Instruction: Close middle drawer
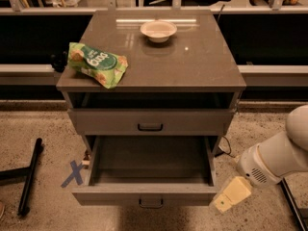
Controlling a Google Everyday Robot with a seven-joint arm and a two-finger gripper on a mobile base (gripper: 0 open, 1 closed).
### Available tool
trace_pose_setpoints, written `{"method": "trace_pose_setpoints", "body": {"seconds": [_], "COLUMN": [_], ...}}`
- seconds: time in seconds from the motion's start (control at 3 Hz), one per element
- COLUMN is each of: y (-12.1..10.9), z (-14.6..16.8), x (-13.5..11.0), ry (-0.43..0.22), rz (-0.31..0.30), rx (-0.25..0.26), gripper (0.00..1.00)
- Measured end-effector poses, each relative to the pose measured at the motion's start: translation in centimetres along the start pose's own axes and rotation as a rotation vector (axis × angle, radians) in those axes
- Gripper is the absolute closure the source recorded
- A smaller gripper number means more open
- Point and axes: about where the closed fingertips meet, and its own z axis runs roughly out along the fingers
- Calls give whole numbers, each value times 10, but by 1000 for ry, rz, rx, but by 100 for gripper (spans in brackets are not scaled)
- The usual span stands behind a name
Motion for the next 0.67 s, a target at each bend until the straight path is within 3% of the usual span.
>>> {"method": "trace_pose_setpoints", "body": {"seconds": [0.67], "y": [-25], "z": [74], "x": [42], "ry": [47], "rz": [106], "rx": [-71], "gripper": [0]}}
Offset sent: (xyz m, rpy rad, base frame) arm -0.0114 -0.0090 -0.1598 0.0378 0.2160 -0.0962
